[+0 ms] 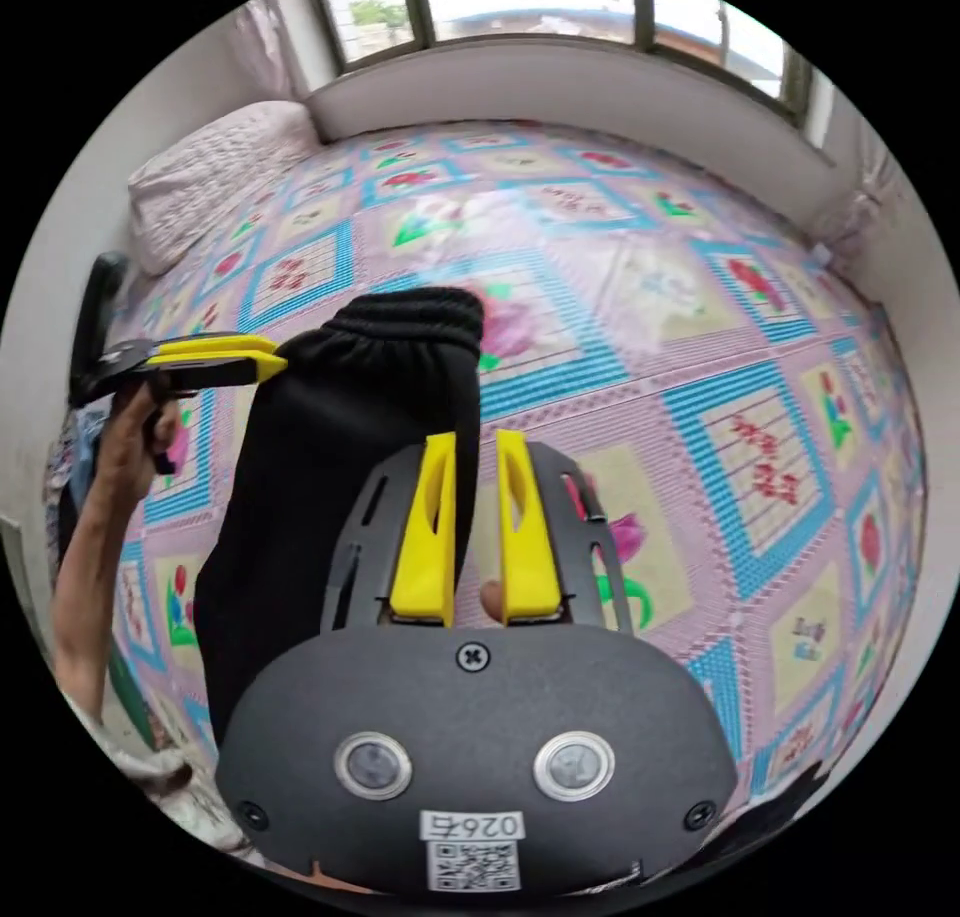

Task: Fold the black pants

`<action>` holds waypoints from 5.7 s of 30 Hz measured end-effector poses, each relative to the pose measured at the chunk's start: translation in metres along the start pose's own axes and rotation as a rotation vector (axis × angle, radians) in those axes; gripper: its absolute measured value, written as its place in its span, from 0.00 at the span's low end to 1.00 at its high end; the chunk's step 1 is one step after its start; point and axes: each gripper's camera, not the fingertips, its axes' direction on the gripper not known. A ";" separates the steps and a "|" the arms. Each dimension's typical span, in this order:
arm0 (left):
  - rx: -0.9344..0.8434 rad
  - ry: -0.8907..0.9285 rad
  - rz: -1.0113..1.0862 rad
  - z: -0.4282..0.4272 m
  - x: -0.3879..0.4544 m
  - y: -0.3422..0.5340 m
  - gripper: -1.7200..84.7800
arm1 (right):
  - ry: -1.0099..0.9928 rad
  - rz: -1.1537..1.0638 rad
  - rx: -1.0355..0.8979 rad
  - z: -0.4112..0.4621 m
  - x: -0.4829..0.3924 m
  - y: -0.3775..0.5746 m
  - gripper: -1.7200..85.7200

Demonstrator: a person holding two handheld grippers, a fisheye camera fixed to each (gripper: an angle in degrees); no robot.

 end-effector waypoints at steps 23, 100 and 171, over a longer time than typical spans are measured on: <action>0.038 0.619 -0.045 -0.183 0.215 0.360 0.01 | -0.436 -0.036 -0.002 -0.087 -0.184 0.493 0.01; 0.402 1.342 -0.411 -0.430 0.257 0.479 0.35 | -1.515 0.584 0.028 -0.462 0.084 0.415 0.01; 0.119 1.296 -0.794 -0.208 0.015 0.382 0.08 | -1.399 0.535 -0.082 -0.302 0.086 0.358 0.01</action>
